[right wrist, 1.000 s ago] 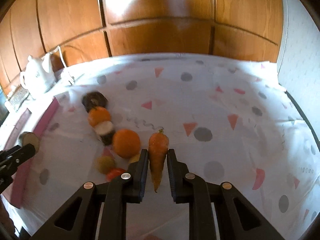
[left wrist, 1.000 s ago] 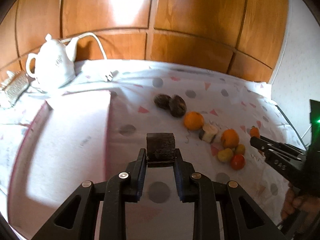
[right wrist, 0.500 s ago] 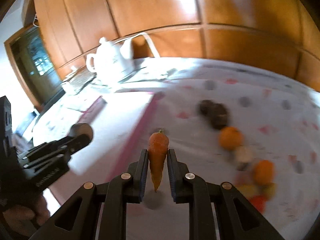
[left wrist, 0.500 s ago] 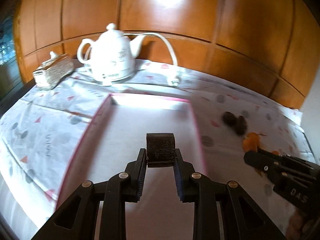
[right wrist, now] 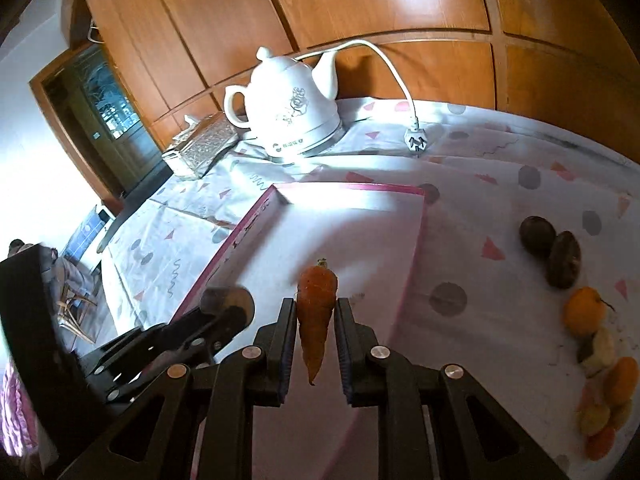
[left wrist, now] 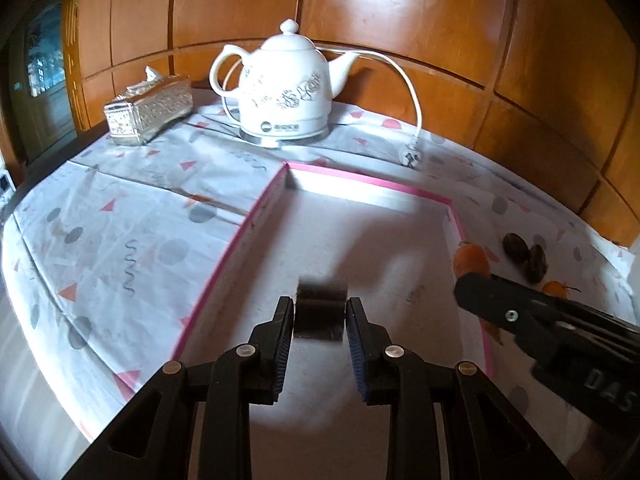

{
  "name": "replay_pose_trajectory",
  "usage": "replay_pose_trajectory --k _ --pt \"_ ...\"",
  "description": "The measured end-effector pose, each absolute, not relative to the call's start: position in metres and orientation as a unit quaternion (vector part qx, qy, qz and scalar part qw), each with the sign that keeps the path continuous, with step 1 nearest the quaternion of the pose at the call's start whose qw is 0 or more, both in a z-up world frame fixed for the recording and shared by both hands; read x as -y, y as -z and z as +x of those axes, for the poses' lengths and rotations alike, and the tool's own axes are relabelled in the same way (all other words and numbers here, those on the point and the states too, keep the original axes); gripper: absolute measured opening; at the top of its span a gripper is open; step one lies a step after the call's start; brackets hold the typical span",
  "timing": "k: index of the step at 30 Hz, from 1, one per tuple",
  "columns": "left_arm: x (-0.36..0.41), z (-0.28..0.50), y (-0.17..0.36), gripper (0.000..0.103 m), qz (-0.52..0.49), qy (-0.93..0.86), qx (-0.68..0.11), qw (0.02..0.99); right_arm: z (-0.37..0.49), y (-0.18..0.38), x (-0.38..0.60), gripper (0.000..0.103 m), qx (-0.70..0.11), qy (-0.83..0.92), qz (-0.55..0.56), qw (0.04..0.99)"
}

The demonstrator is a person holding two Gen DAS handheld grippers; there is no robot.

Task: Organize fruits
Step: 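Open the left tool to drop the slice while the right tool releases the carrot, then move both tools back to the produce, right tool toward the red tomato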

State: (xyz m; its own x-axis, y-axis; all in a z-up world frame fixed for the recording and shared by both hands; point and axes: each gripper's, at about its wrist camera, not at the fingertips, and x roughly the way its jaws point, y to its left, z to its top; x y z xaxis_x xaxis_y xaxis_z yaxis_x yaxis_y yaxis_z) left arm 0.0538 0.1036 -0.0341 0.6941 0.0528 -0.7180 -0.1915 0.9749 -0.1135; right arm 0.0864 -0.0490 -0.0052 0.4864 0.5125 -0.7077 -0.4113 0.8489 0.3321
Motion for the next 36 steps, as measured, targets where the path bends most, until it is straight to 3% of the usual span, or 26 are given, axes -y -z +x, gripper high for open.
replay_pose_trajectory --k 5,9,26,31,36 --pt "-0.106 0.052 0.035 0.028 -0.098 -0.071 -0.391 0.913 0.089 0.017 0.040 0.022 -0.445 -0.269 0.059 0.852" --pt "-0.106 0.048 0.033 0.039 -0.100 -0.074 -0.387 0.914 0.084 0.017 0.045 0.025 -0.444 -0.263 0.070 0.854" --pt "-0.075 0.025 0.005 0.040 -0.072 -0.054 -0.357 0.930 0.039 -0.006 0.094 0.026 -0.402 -0.204 0.062 0.891" --pt "-0.058 0.019 -0.002 0.048 -0.060 -0.033 -0.351 0.934 0.027 -0.007 0.117 0.026 -0.397 -0.179 0.057 0.899" --pt "-0.033 0.014 -0.004 0.048 -0.042 -0.003 -0.350 0.936 0.017 -0.004 0.148 0.026 -0.396 -0.148 0.062 0.904"
